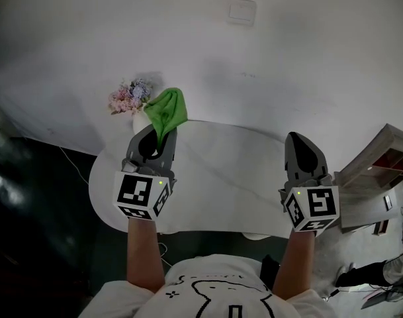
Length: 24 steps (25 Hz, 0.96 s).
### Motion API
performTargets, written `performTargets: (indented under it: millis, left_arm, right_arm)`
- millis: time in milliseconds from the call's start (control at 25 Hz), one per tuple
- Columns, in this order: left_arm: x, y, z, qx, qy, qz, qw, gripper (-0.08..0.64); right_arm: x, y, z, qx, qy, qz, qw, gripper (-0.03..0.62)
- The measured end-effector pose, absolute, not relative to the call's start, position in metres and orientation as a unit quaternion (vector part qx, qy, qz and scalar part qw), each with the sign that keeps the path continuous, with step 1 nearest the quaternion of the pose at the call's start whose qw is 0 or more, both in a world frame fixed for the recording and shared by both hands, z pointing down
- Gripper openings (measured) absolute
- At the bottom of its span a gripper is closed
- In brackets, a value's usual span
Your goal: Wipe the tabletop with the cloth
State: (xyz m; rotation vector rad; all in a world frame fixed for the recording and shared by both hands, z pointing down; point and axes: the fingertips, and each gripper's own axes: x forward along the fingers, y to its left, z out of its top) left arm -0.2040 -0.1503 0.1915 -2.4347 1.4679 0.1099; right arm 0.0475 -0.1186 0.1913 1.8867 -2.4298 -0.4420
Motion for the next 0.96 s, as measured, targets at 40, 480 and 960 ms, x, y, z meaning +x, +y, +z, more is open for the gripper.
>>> performTargets:
  millis: [40,480,960]
  left_arm:
    - [-0.204,-0.150,0.192,-0.846,0.510,0.037,0.148,0.051]
    - [-0.202,-0.144,0.186,-0.849,0.504,0.058,0.145,0.050]
    - [-0.205,-0.143,0.184,-0.845,0.513,0.046,0.147,0.051]
  right_arm:
    - [0.045,-0.118,0.194,0.603,-0.785,-0.141,0.019,-0.005]
    - [0.049,-0.109,0.201,0.604,-0.784,-0.142,0.023,-0.005]
    - [0.057,-0.107,0.194,0.607,-0.780,-0.149,0.021,-0.005]
